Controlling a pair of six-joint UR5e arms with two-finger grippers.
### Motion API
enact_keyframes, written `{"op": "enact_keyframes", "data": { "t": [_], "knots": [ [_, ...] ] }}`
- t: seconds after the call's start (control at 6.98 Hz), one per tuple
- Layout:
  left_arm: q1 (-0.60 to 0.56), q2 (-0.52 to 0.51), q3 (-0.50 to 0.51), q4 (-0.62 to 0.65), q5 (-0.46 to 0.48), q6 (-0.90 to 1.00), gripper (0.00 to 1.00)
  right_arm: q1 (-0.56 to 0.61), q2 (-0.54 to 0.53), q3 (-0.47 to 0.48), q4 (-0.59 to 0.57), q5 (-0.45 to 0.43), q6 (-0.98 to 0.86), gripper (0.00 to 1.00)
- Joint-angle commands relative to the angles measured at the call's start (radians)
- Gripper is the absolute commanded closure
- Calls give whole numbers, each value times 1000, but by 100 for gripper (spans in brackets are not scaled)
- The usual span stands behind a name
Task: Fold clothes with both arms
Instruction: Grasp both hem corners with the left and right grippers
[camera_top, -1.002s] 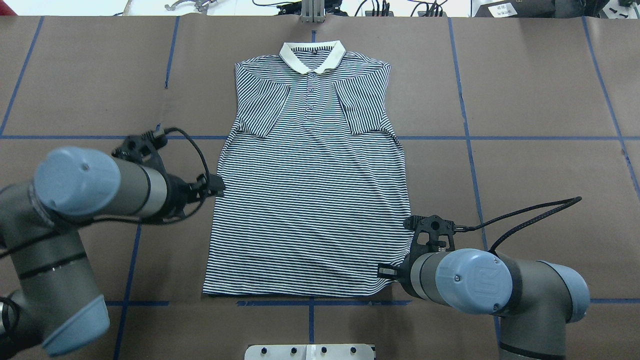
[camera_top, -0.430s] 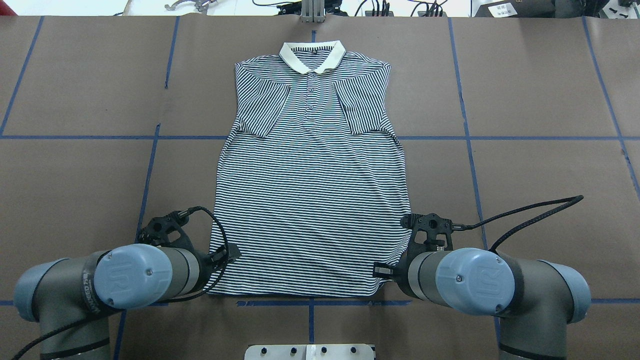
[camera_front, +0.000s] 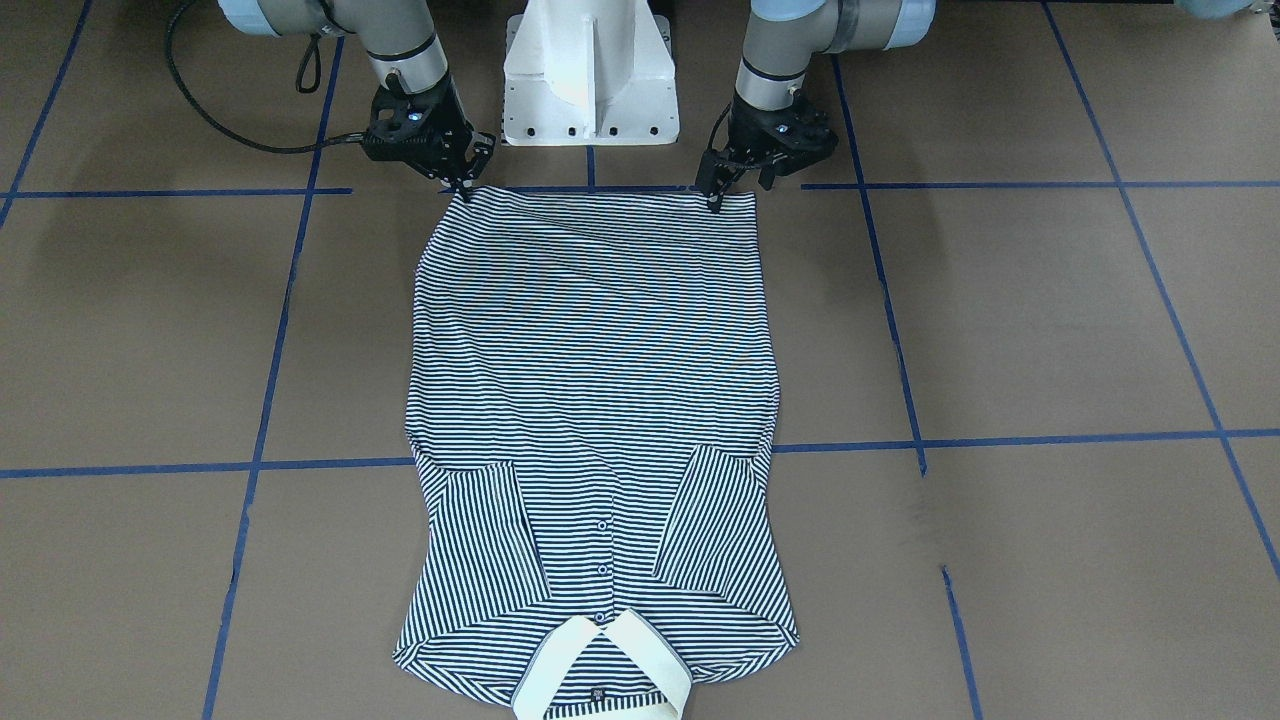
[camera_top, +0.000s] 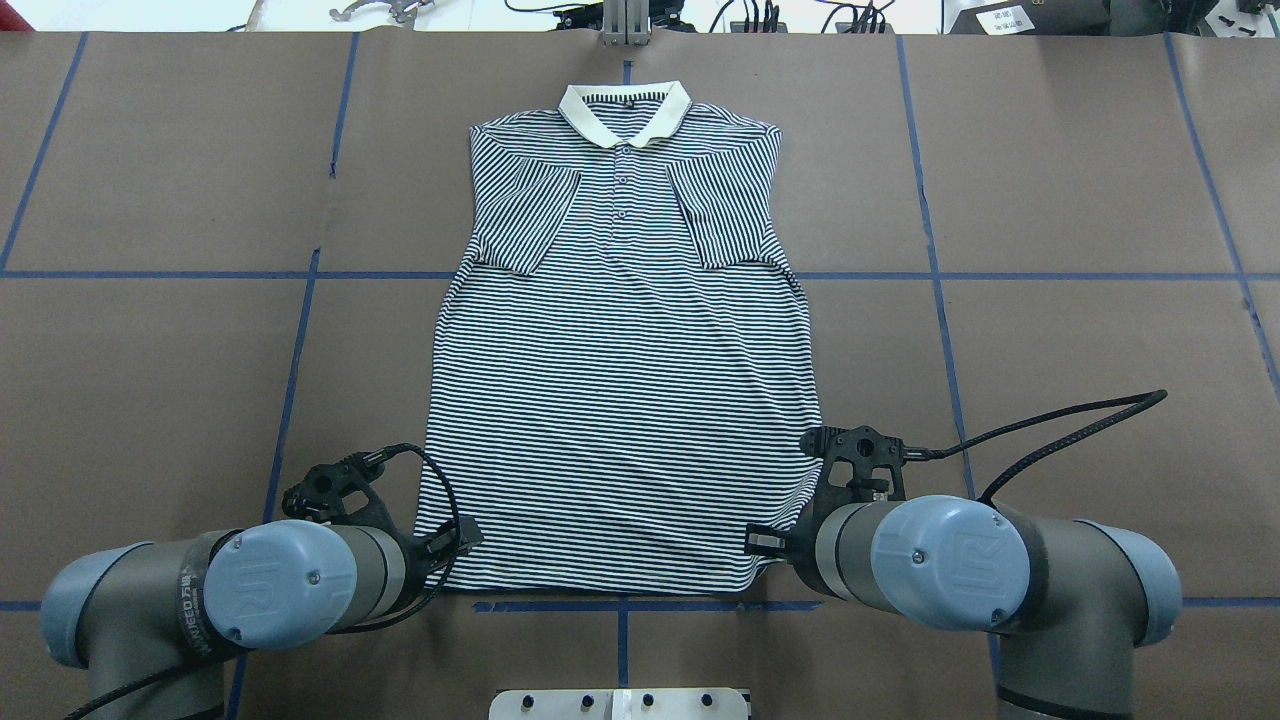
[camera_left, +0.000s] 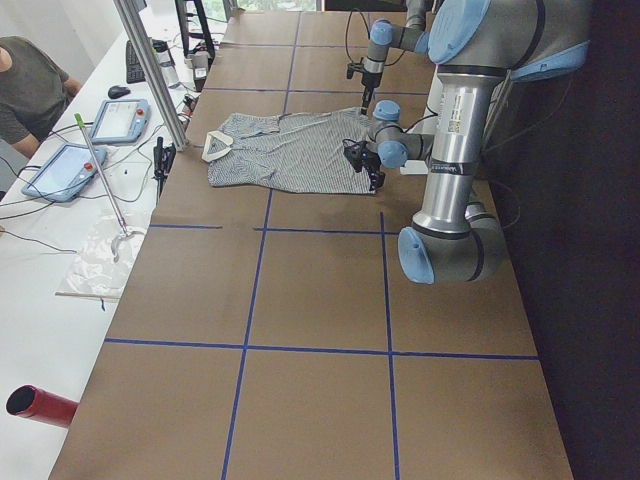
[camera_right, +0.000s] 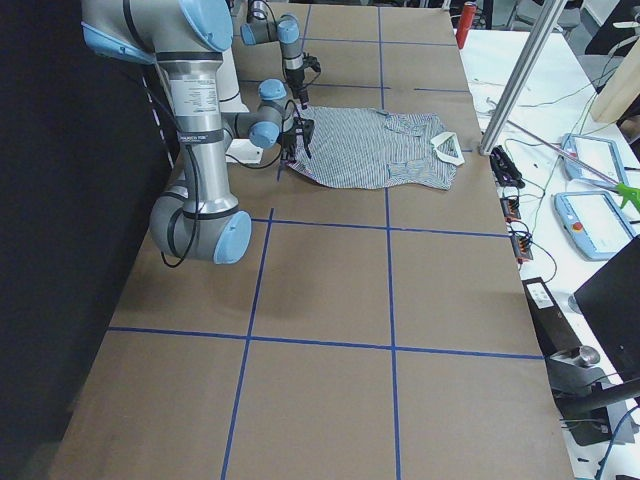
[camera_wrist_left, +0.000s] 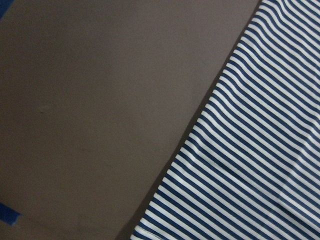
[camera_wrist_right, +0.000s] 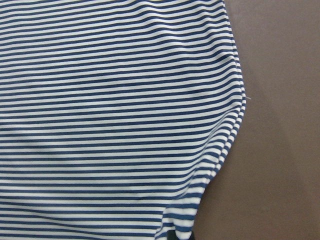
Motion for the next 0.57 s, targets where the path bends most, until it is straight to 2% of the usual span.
{"op": "enact_keyframes", "data": {
  "t": [0.0, 0.43],
  "knots": [
    [0, 2, 9, 0, 2, -1, 7, 0, 0, 2, 0, 0, 0, 100],
    [2, 4, 20, 2, 6, 2, 10, 0, -1, 0, 0, 0, -2, 100]
  ]
}}
